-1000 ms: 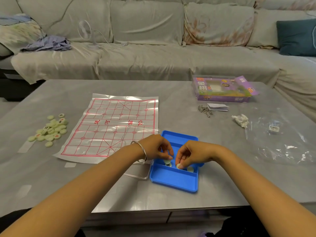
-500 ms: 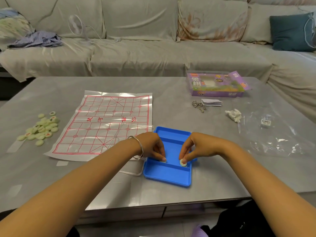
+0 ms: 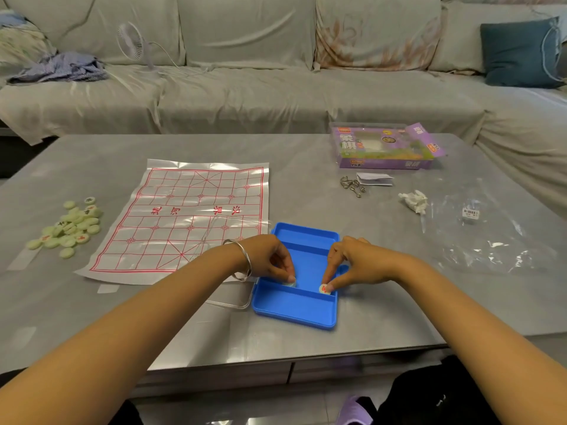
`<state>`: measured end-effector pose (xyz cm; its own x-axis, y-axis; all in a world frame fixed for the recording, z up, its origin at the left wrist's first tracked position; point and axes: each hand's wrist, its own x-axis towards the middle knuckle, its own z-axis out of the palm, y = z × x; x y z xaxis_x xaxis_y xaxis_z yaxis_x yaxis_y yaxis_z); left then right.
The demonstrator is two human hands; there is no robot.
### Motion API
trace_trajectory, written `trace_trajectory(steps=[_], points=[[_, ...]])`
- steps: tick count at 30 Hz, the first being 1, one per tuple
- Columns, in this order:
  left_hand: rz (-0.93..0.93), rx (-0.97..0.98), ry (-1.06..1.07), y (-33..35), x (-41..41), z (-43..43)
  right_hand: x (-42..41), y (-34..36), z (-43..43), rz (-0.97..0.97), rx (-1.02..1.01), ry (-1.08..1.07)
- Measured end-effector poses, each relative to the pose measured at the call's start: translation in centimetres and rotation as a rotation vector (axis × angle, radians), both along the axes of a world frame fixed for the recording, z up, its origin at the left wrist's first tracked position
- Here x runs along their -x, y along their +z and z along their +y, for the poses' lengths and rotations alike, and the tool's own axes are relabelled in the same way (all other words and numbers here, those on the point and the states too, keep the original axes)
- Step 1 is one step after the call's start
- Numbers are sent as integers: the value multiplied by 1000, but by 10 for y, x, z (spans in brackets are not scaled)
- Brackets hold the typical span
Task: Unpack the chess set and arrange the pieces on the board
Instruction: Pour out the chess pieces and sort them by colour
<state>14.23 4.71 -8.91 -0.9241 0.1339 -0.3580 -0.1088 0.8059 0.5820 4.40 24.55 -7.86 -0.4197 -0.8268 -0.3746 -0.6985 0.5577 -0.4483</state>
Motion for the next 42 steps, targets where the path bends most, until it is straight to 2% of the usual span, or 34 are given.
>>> trace_trajectory(steps=[4, 18, 24, 34, 37, 42], points=[[-1, -30, 2, -2, -2, 1, -3, 0, 0, -89, 22, 19], [-70, -15, -36, 1, -2, 5, -12, 6, -4, -18, -91, 48], [-48, 8, -66, -1, -7, 11, -10, 9, -6, -94, -119, 41], [-51, -93, -38, -4, -9, 12, -8, 5, -9, -153, -131, 23], [-20, -122, -8, -6, -8, 13, -6, 6, -6, -244, -66, -13], [198, -228, 180, 9, -16, -7, -7, 20, -12, -426, 278, -217]])
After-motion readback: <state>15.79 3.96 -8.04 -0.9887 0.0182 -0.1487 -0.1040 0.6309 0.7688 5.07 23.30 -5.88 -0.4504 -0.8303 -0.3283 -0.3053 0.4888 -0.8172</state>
